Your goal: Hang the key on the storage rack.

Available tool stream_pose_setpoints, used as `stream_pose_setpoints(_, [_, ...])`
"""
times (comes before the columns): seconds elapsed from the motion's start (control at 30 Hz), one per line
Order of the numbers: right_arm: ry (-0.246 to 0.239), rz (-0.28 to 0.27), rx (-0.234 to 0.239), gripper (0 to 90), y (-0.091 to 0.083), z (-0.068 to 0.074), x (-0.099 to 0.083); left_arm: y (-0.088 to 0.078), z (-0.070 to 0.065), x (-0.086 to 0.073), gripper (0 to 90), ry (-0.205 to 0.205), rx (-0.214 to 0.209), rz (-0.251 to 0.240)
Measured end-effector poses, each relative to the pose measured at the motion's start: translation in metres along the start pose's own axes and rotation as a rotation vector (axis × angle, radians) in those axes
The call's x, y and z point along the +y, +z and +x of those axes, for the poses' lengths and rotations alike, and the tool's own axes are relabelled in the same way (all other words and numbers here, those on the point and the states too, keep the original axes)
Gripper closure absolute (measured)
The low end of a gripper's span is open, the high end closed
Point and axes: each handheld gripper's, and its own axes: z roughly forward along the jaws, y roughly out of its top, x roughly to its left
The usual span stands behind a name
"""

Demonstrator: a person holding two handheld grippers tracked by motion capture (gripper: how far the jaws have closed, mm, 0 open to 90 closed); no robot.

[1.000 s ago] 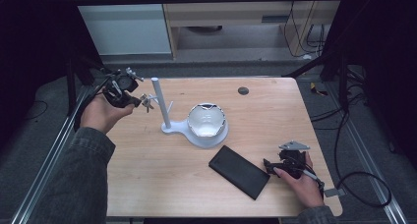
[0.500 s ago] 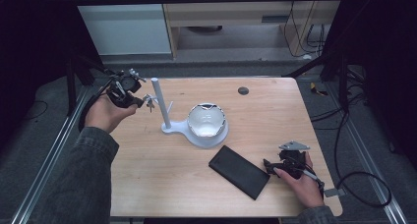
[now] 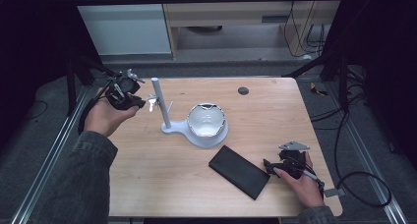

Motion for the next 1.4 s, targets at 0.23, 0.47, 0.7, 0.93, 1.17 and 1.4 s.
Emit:
stream_pose_setpoints(0.23, [0.003, 0.001, 0.003, 0.4, 0.0, 0.0, 0.0, -0.009, -0.012, -0.018, 67.3, 0.011, -0.007, -0.042])
stream_pose_setpoints(0.47, [-0.003, -0.001, 0.0, 0.4, 0.0, 0.0, 0.0, -0.013, -0.027, -0.033, 64.3, 0.032, -0.025, -0.066])
stream_pose_setpoints(0.7, [-0.002, -0.001, 0.0, 0.4, 0.0, 0.0, 0.0, -0.008, -0.054, -0.039, 58.3, 0.075, -0.054, -0.087])
stream_pose_setpoints(0.93, [-0.002, -0.001, 0.001, 0.4, 0.0, 0.0, 0.0, 0.006, -0.088, -0.041, 60.0, 0.126, -0.113, -0.11])
stream_pose_setpoints(1.17, [-0.002, -0.001, 0.001, 0.4, 0.0, 0.0, 0.0, 0.027, -0.116, -0.046, 68.3, 0.126, -0.18, -0.163])
stream_pose_setpoints(1.4, [-0.006, -0.001, 0.005, 0.7, -0.001, -0.001, -0.001, 0.061, -0.143, -0.052, 83.2, 0.122, -0.273, -0.149])
